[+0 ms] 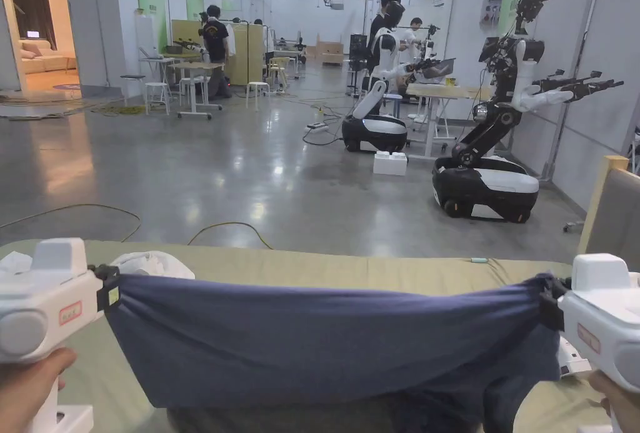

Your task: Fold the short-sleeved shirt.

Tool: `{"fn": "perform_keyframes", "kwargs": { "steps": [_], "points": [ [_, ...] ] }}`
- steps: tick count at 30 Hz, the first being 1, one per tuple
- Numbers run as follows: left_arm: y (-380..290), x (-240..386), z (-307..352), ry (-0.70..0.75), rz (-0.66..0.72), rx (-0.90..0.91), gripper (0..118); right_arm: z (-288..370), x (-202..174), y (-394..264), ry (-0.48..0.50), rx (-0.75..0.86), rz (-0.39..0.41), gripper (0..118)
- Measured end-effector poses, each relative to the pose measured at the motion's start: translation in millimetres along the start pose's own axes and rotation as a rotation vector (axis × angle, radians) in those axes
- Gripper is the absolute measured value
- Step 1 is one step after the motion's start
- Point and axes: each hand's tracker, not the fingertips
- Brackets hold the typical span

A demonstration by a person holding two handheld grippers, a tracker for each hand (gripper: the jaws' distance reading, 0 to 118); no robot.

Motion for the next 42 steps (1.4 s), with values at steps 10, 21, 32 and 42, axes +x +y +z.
{"fn": "perform_keyframes", "kwargs": {
  "steps": [10,21,32,42],
  "points": [
    [-57.7,-23.5,109.7,-0.026,0.004,-0.007,0,117.4,-3.3,-58.9,0.011,-0.038,0.08,1],
    [-187.6,-59.6,170.7,-0.021,-0.01,-0.301,0,183.1,-13.9,-172.9,0.05,-0.367,0.051,1],
    [-279.6,-69.5,158.7,-0.046,-0.083,-0.605,0,183.9,-26.3,-279.7,0.093,-0.68,0.102,1],
    [-300.8,-51.6,154.6,-0.033,-0.102,-0.686,1,171.3,-38.8,-297.5,0.054,-0.753,0.187,40]
  ]
}}
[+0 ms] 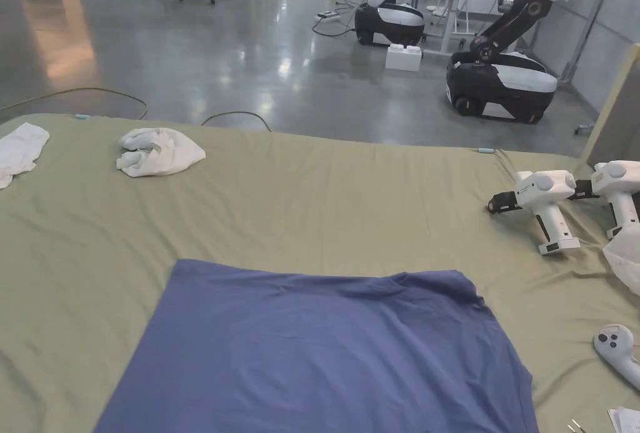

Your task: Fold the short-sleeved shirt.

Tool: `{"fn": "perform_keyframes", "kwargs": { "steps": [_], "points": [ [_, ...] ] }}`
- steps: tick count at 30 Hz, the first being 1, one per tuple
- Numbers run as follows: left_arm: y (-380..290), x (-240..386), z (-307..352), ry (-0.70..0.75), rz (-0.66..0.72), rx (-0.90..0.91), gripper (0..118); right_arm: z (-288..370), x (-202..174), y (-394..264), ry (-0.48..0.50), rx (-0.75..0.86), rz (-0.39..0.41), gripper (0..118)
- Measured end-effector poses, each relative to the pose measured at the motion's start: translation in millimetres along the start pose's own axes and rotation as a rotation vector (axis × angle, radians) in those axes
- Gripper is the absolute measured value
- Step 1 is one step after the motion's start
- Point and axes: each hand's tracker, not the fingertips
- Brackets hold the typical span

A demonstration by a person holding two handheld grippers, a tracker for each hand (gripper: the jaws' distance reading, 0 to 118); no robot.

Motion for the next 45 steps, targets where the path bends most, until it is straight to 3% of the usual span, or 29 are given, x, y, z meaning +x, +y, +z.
{"fn": "perform_keyframes", "kwargs": {
  "steps": [2,3,4,5,9,17,21,23,26,27,31,36,45],
  "points": [
    [5.2,4.0,6.2,0.011,0.002,0.022,22,9.2,1.3,6.3,-0.043,0.025,-0.001,68],
    [9.3,6.0,9.2,0.022,0.002,0.04,37,14.5,2.6,11.1,-0.055,0.053,-0.017,75],
    [13.9,7.9,11.9,0.024,-0.002,0.057,59,19.7,4.5,16.9,-0.062,0.084,-0.042,75],
    [19.6,6.2,11.7,0.026,-0.001,0.089,72,25.1,5.4,24.0,-0.063,0.124,-0.068,75],
    [47.5,21.2,22.3,-0.009,-0.011,0.25,77,37.8,1.1,54.8,-0.018,0.334,-0.176,78],
    [97.9,66.0,36.2,0.038,-0.067,0.526,73,60.5,-34.1,113.9,-0.012,0.651,-0.271,79],
    [112.6,81.4,54.9,0.045,-0.06,0.664,63,79.2,-43.3,129.5,0.0,0.801,-0.278,77],
    [117.5,88.2,62.9,0.06,-0.063,0.724,49,88.5,-48.7,134.7,-0.018,0.874,-0.259,64],
    [121.7,96.3,72.0,0.097,-0.072,0.803,7,96.9,-56.4,141.9,-0.023,0.932,-0.249,2],
    [121.6,98.7,74.5,0.105,-0.066,0.816,0,98.9,-58.2,142.3,-0.026,0.949,-0.26,2],
    [121.6,101.1,84.8,0.088,-0.037,0.837,0,100.0,-64.6,145.8,-0.001,0.952,-0.273,0],
    [117.2,85.9,88.8,0.085,-0.039,0.755,0,96.7,-66.0,145.8,0.008,0.946,-0.271,0],
    [64.4,13.4,71.9,-0.002,0.019,0.232,0,79.6,-65.3,140.4,0.014,0.862,-0.248,0]
  ]
}}
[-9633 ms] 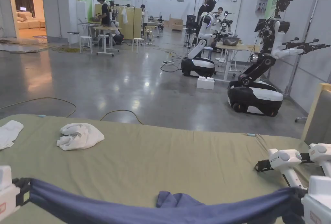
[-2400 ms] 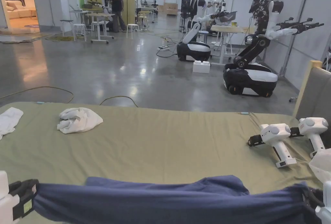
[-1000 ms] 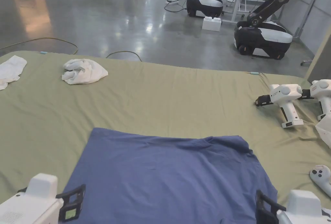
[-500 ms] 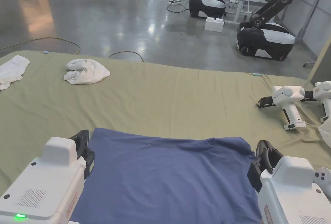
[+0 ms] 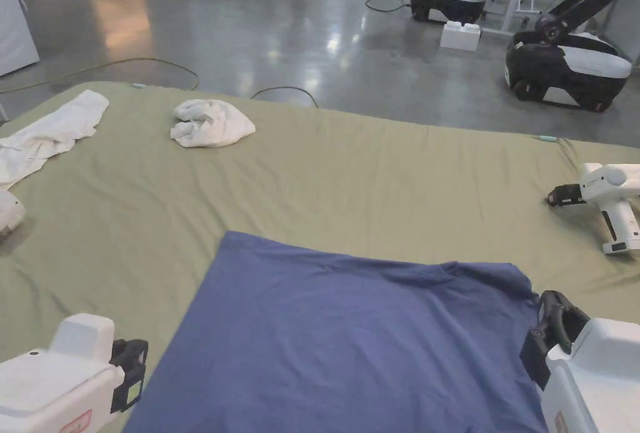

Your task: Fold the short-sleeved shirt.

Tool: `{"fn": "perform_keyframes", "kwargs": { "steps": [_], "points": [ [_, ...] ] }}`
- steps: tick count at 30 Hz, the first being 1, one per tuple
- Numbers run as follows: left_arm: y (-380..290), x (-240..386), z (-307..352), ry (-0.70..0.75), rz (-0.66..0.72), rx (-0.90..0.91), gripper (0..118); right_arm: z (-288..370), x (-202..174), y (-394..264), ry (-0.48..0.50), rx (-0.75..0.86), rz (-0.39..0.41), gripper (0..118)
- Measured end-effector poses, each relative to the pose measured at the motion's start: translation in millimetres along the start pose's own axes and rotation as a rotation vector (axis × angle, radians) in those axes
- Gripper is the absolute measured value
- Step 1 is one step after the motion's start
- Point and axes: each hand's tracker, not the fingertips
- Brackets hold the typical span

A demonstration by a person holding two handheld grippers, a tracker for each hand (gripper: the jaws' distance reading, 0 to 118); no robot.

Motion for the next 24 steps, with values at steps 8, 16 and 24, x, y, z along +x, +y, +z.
{"fn": "perform_keyframes", "kwargs": {
  "steps": [8,16,24],
  "points": [
    [-50.3,-33.1,-34.9,-0.011,0.173,-0.293,80,-6.3,-0.5,-18.8,0.008,-0.091,-0.003,0],
    [-65.9,-27.3,-85.0,0.087,0.138,-0.349,48,-5.2,7.5,-30.2,-0.005,-0.152,0.0,0],
    [-73.0,-14.0,-90.0,0.06,0.034,-0.332,1,8.5,39.7,-39.8,-0.04,-0.248,-0.012,2]
  ]
}}
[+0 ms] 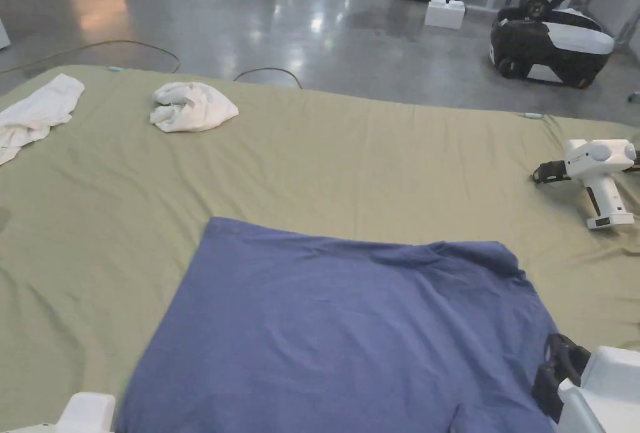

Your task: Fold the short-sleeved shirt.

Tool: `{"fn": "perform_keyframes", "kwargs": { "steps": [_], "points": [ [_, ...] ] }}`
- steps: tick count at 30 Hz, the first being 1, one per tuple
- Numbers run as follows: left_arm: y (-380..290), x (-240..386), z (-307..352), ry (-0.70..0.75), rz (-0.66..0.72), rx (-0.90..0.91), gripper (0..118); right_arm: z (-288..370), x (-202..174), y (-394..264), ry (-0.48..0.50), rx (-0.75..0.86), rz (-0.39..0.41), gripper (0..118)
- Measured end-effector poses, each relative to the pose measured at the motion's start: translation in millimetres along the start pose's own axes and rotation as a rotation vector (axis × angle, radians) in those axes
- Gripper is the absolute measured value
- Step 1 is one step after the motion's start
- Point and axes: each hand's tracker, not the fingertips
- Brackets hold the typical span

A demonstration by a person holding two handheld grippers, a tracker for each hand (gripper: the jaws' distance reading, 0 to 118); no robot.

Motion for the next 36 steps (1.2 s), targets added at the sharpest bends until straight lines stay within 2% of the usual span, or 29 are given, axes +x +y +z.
{"fn": "perform_keyframes", "kwargs": {
  "steps": [1,2,3,4,5,6,10,15,17,20,23,25,26,28,31,36],
  "points": [
    [0.6,-1.2,0.7,-0.004,-0.02,-0.007,1,1.4,7.0,-1.7,-0.004,-0.026,0.0,6],
    [1.9,-3.8,2.6,-0.009,-0.036,-0.009,0,3.4,15.7,-3.9,-0.013,-0.067,0.005,18],
    [2.7,-7.6,4.9,-0.014,-0.032,-0.007,0,6.5,24.1,-5.9,-0.02,-0.113,0.022,42],
    [2.6,-9.5,7.0,-0.025,-0.026,-0.006,0,8.1,31.3,-8.2,-0.025,-0.159,0.04,60],
    [2.4,-12.7,9.8,-0.03,-0.023,-0.001,0,9.4,40.3,-13.0,-0.031,-0.224,0.062,71],
    [2.0,-15.9,12.1,-0.037,-0.016,0.005,0,11.2,48.6,-19.2,-0.039,-0.284,0.085,75],
    [1.0,-9.4,26.0,-0.044,-0.016,0.022,0,19.6,76.5,-49.9,-0.048,-0.459,0.089,76],
    [-1.0,-2.7,30.9,-0.045,-0.012,0.025,0,19.0,91.0,-94.5,-0.017,-0.607,-0.018,75],
    [-0.2,1.2,32.3,-0.042,-0.012,0.021,0,12.0,90.0,-104.3,0.006,-0.622,-0.03,74],
    [-1.0,2.5,32.2,-0.039,-0.017,0.017,0,-1.1,83.9,-111.9,0.039,-0.658,-0.047,63],
    [-2.8,4.3,31.7,-0.038,-0.014,0.014,0,-14.1,76.5,-117.9,0.053,-0.679,-0.037,46],
    [-2.1,4.2,31.4,-0.036,-0.014,0.013,0,-16.2,73.9,-118.6,0.06,-0.684,-0.037,25],
    [-2.7,4.8,31.2,-0.036,-0.014,0.012,0,-16.2,73.9,-116.9,0.068,-0.685,-0.043,9],
    [-2.9,4.6,31.0,-0.035,-0.013,0.012,0,-14.4,72.5,-113.1,0.072,-0.687,-0.054,7],
    [-3.2,5.1,33.6,-0.039,-0.007,0.015,0,-5.4,67.8,-103.8,0.059,-0.692,0.022,6],
    [9.1,1.7,46.6,-0.065,0.016,0.082,0,9.2,68.2,-73.5,0.047,-0.61,0.008,6]
  ]
}}
